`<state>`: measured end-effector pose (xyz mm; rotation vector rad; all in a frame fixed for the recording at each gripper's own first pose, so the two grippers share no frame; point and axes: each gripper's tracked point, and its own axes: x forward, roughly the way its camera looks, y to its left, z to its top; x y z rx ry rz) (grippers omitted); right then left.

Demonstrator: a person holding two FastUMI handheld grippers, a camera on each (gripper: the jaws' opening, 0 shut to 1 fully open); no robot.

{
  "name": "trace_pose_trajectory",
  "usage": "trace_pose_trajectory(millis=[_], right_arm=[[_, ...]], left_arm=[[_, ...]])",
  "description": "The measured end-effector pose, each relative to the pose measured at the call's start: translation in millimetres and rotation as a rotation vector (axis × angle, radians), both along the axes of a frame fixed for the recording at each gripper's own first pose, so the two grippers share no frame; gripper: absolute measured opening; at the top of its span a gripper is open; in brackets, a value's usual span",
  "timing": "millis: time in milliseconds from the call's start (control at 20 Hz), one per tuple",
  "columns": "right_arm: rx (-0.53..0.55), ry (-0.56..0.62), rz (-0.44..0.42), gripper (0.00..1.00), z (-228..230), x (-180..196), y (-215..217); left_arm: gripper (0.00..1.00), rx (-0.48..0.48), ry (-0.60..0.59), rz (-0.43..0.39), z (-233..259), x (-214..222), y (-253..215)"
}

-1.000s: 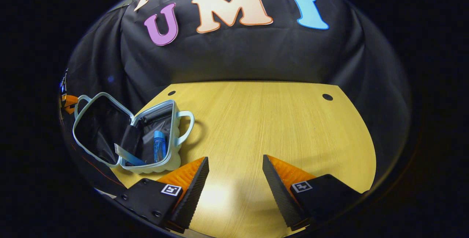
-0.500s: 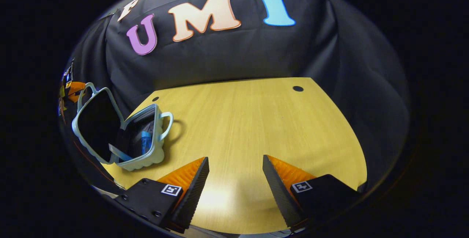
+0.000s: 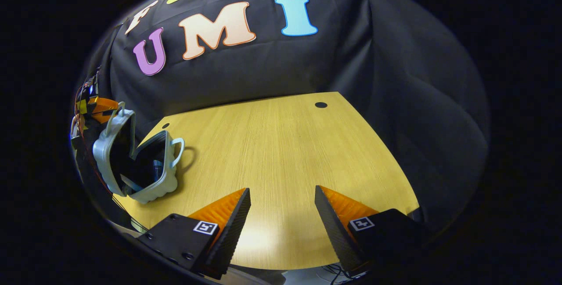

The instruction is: First open the suitcase, pack the skin care products into it, and then close the suitcase.

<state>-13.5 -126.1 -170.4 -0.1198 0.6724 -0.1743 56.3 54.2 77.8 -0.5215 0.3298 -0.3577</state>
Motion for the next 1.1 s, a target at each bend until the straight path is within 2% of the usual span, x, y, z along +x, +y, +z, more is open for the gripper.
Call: trace_pose_trajectory(millis=[200, 250, 300, 600, 650, 700, 850, 900, 1100], right_arm=[[0.012, -0.011, -0.019, 0.93, 3, -10, -3], [0.018, -0.013, -0.023, 0.89, 2, -12, -2], [0.024, -0.015, -0.025, 0.93, 1, -16, -2], [0.027, -0.027, -0.009, 0.93, 0, -24, -1], [0.033, -0.034, -0.004, 0.93, 0, -24, -1], [0.045, -0.042, 0.001, 0.93, 2, -22, 1], [0.073, -0.077, 0.013, 0.93, 8, -17, 2], [0.081, -0.089, 0.017, 0.93, 11, -14, 1], [0.101, -0.120, 0.033, 0.93, 21, -9, -6]], left_arm=[[0.07, 0.036, 0.093, 0.020, -26, 27, -22], [0.07, 0.060, 0.112, 0.031, -33, 33, -26], [0.07, 0.086, 0.132, 0.045, -39, 38, -29], [0.10, 0.284, 0.239, 0.136, -71, 62, -36], [0.27, 0.309, 0.235, 0.138, -68, 65, -40], [0.31, 0.334, 0.238, 0.142, -68, 64, -43], [0.89, 0.393, 0.224, 0.157, -71, 54, -47], [0.94, 0.410, 0.220, 0.165, -72, 50, -48], [0.95, 0.459, 0.163, 0.187, -71, 16, -52]])
